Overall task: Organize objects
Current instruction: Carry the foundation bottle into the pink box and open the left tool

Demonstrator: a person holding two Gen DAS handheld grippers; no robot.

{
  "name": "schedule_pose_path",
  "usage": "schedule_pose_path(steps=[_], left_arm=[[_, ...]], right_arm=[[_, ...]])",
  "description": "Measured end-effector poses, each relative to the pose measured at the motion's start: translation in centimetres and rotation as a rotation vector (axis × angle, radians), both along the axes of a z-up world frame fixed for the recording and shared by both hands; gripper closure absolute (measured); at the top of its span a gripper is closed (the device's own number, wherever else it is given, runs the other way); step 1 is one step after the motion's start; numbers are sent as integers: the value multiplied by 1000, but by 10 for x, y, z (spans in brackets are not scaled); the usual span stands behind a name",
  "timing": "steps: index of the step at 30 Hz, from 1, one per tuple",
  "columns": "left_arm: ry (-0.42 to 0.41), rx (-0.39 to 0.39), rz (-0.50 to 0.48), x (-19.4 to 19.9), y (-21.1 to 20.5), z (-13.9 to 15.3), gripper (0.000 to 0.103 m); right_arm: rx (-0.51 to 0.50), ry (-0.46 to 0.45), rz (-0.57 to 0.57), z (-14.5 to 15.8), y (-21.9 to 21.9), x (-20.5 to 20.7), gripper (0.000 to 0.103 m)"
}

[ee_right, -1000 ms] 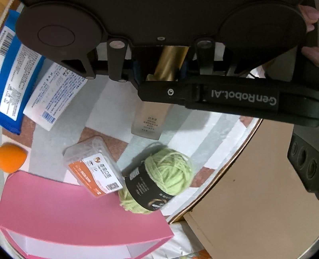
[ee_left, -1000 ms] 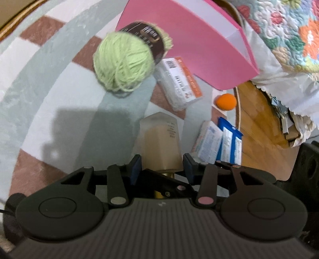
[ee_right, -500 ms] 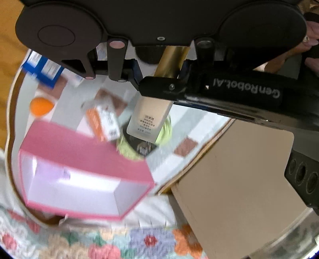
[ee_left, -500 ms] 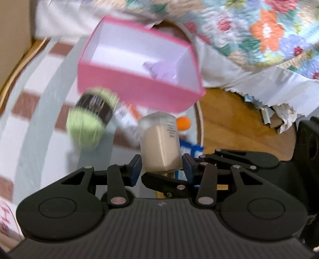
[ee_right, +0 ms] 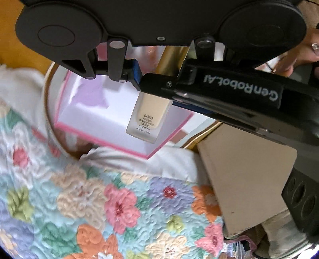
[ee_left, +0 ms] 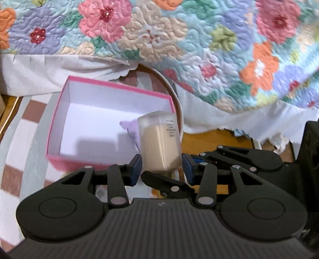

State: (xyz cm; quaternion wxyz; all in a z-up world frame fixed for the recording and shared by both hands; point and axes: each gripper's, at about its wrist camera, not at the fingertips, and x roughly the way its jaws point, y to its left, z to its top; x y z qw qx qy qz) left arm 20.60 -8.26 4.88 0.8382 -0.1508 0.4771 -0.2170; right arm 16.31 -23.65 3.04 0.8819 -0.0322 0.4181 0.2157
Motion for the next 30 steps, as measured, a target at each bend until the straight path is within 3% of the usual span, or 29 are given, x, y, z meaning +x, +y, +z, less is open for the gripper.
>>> schedule_pose_path(steps=[4,9,13,22,28,30], left_arm=[[50,-3,44,40,-8,-24,61],[121,37,73,85,-17,-64,64],[200,21,106,113,-15,-101,64],[290,-12,138,136,-15,-154,64],[297,-62,127,142,-18,-160,67],[309,-85,133,144,-20,-164,67]], right_arm=[[-23,16,-7,-18,-8,41,60],[-28,85,-18,-61,-13,86,60],[-33,134,-22,-94,-16,112,60],[-84,214,-36,-144,-13,138,62],[-104,228,-77,-146,-16,144,62],[-151,204,-73,-147,-14,142,62]])
